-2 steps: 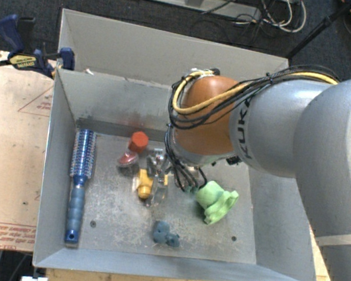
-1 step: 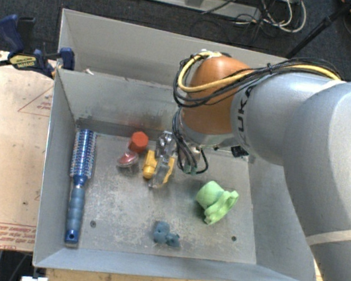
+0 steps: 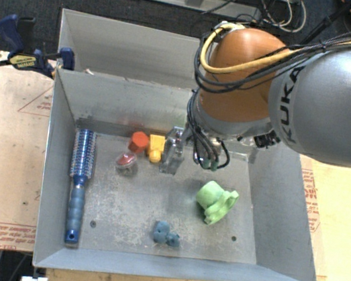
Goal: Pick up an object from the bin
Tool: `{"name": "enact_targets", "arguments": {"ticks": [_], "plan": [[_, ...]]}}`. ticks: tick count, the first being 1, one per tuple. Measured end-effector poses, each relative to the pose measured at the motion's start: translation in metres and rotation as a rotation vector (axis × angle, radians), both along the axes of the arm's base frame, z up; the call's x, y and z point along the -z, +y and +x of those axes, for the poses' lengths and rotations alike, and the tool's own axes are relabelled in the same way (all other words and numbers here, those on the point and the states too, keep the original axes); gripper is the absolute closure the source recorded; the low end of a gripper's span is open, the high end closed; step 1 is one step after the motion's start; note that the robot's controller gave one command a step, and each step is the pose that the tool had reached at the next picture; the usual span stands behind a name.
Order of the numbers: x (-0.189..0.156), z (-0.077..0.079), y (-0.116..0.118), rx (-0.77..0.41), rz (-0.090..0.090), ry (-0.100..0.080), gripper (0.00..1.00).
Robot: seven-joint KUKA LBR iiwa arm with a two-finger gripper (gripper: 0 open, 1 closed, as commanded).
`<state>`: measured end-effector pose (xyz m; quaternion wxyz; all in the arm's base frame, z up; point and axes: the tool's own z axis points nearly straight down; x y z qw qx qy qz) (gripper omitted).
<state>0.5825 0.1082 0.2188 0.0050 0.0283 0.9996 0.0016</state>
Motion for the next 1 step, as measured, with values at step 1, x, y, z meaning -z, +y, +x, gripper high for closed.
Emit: {"name": "enact_targets", "arguments": {"ticks": [1], "plan": [[0.0697,-0.0136,-0.0469,0.253,-0.003,0.015,1.0]]}}
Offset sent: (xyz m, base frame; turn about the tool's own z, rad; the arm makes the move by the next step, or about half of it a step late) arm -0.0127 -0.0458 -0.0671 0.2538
